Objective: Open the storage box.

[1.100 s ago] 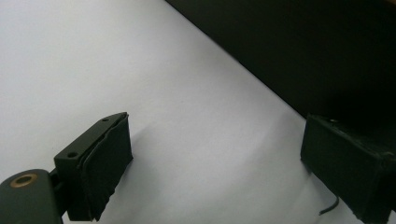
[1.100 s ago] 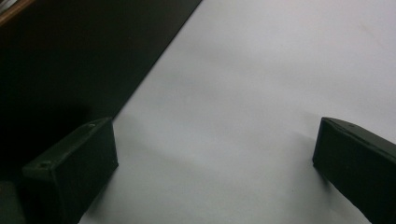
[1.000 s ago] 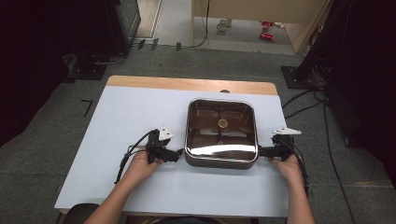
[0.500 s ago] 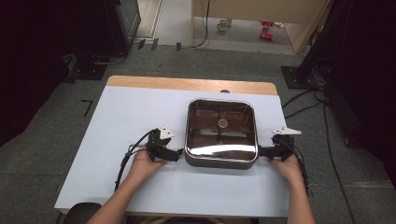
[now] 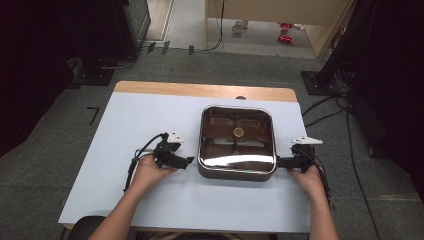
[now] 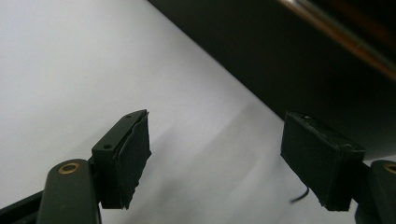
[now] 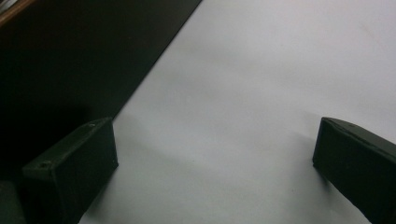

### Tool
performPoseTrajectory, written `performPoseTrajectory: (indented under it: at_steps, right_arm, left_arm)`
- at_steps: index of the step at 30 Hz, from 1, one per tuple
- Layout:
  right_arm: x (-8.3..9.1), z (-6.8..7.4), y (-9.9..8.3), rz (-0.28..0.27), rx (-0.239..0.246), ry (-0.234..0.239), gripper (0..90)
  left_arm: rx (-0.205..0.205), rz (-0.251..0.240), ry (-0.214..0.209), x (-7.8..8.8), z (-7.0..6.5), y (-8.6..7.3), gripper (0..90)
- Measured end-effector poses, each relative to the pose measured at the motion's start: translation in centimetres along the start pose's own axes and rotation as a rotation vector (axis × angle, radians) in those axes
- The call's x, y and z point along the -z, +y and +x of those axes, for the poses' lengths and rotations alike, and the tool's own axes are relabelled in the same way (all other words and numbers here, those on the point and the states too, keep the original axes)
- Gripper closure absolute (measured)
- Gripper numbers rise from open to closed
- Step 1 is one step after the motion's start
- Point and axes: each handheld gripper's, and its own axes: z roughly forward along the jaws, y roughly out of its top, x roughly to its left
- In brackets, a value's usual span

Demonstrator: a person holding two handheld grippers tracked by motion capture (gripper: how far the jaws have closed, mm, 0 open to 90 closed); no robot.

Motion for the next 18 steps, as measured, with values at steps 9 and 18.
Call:
performPoseTrajectory:
  at_steps: [9,18]
  right_arm:
    - [0.0,0.0,0.0,-0.002,0.001,0.000,0.0]
    - [0.0,0.0,0.0,-0.003,0.000,0.000,0.0]
  left_arm:
    - [-0.014,-0.060,-0.054,2.6,0.4,1.8,26.3]
    - [-0.060,-0.090,-0.087,3.9,-0.2,4.0,26.4]
